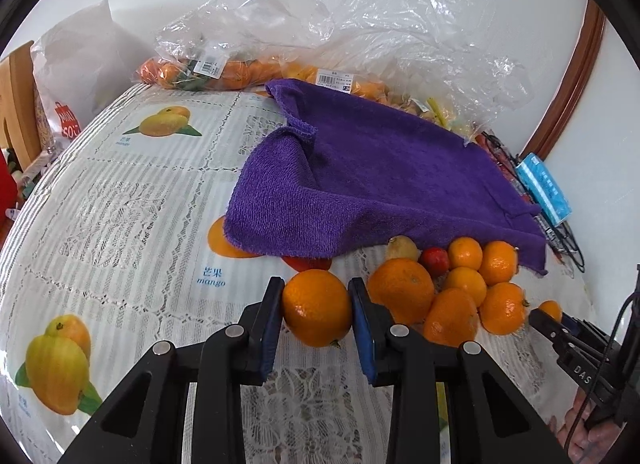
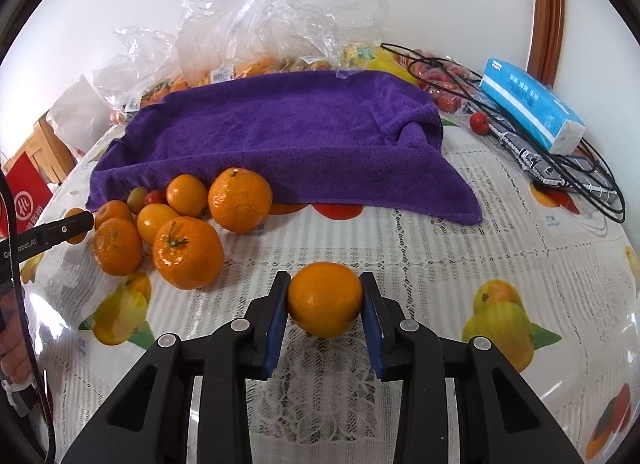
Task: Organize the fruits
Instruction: 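Carry the right gripper's orange over the purple towel while the left carries its orange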
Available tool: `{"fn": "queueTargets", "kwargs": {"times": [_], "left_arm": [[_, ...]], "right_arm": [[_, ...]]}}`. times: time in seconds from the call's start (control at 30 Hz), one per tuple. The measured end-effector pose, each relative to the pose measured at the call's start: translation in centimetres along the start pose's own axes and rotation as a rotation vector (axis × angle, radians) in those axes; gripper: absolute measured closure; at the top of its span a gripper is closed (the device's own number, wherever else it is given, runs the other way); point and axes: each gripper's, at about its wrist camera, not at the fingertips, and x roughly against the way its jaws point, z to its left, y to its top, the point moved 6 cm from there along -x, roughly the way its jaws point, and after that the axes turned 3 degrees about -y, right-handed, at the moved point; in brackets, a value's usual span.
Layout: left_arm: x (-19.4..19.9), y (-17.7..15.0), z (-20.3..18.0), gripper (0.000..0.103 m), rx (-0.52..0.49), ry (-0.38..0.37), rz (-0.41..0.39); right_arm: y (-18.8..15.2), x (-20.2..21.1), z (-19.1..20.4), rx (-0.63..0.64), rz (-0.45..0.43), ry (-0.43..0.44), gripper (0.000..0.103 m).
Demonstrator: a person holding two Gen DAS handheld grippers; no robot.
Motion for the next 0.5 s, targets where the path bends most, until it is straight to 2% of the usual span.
{"fn": "queueTargets", "kwargs": {"times": [0.13, 0.33, 0.5], "left_arm": [[1.1, -0.3, -0.3, 0.072, 0.012, -0.035, -0.003], [2.4, -0.2, -1.0, 0.072, -0.004, -0.030, -0.018], [3.4, 1.1, -2.1, 0.072, -0.016, -0.029, -0.037]], "right_arm": [[0.0, 1.0, 0.5, 0.009, -0.013, -0.001, 0.069], [0.7, 2.2, 0.8, 0.004, -0.038, 0.008, 0.068], [2.7, 3.4, 0.7, 0.004, -0.079, -0.003, 0.068]]}}
